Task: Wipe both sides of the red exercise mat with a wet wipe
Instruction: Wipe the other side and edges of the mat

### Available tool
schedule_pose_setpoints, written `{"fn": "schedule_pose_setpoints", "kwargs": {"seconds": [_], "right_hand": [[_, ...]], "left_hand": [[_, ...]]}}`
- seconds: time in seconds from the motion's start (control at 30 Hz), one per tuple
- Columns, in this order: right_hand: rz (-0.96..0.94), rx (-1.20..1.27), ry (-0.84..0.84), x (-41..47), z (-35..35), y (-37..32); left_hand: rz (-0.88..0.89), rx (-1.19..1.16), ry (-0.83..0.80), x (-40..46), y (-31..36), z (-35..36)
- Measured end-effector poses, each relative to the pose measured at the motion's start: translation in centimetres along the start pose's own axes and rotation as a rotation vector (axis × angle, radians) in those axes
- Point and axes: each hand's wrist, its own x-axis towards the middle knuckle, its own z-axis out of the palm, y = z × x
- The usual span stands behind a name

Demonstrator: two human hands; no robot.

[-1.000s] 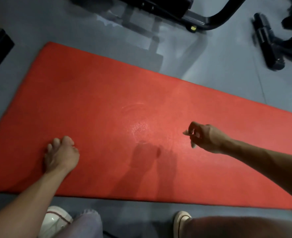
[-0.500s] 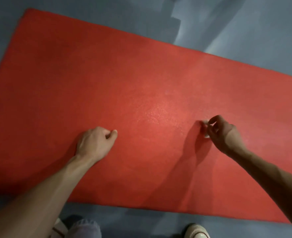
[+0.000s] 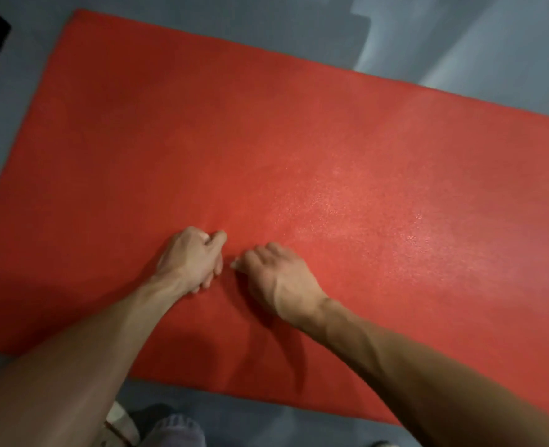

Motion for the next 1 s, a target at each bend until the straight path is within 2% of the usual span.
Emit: {"fn": "schedule_pose_setpoints", "kwargs": {"seconds": [0.03,0.1,0.17,0.27,0.33,0.4,0.47,0.53,0.6,0.67,0.77,0.83,0.9,1.0], "right_hand": [[-0.107,-0.026,-0.066,0.0,0.0,0.6],[-0.141,-0.076,-0.063,0.5,-1.9,4.1],[0.073,-0.147,0.064,1.4,-4.9,9.1],[0.544,-0.239,0.121,2.3,-8.8,15.0],[0.632,-0.192,0.132,2.2,-8.5,15.9],[0.545,-0.132,0.169,2.3,-6.9,12.9],[0.291,-0.061,0.141,2.5,-4.1,8.4],[-0.034,-0.078,0.016,2.0,-1.6,4.6],[-0.201,-0.131,-0.048,2.2,-1.3,5.0],[-0.080,-0.149,0.051,3.2,-3.3,8.6],[0.445,-0.297,0.209,4.2,-7.8,15.5],[0.620,-0.319,0.270,4.3,-8.9,17.6],[0.565,-0.240,0.227,5.0,-7.4,15.7],[0.270,-0.113,0.108,5.9,-3.4,9.4]], "left_hand": [[-0.001,-0.004,-0.010,0.1,0.0,-0.1],[-0.007,-0.012,-0.034,0.4,0.1,-0.2],[-0.019,-0.010,-0.058,0.7,0.2,-0.3],[-0.032,-0.003,-0.088,1.0,0.3,-0.5],[-0.044,0.000,-0.106,1.1,0.5,-0.6],[-0.051,0.003,-0.125,1.2,0.6,-0.8],[-0.053,0.005,-0.141,1.3,0.6,-0.9],[-0.061,0.009,-0.148,1.3,0.7,-0.9],[-0.071,0.015,-0.150,1.3,0.8,-1.0],[-0.078,0.017,-0.159,1.4,0.8,-1.0],[-0.081,0.013,-0.171,1.6,0.7,-1.0],[-0.080,0.009,-0.180,1.6,0.6,-1.0],[-0.077,0.002,-0.188,1.6,0.6,-1.0],[-0.075,0.001,-0.187,1.5,0.7,-1.1]]}}
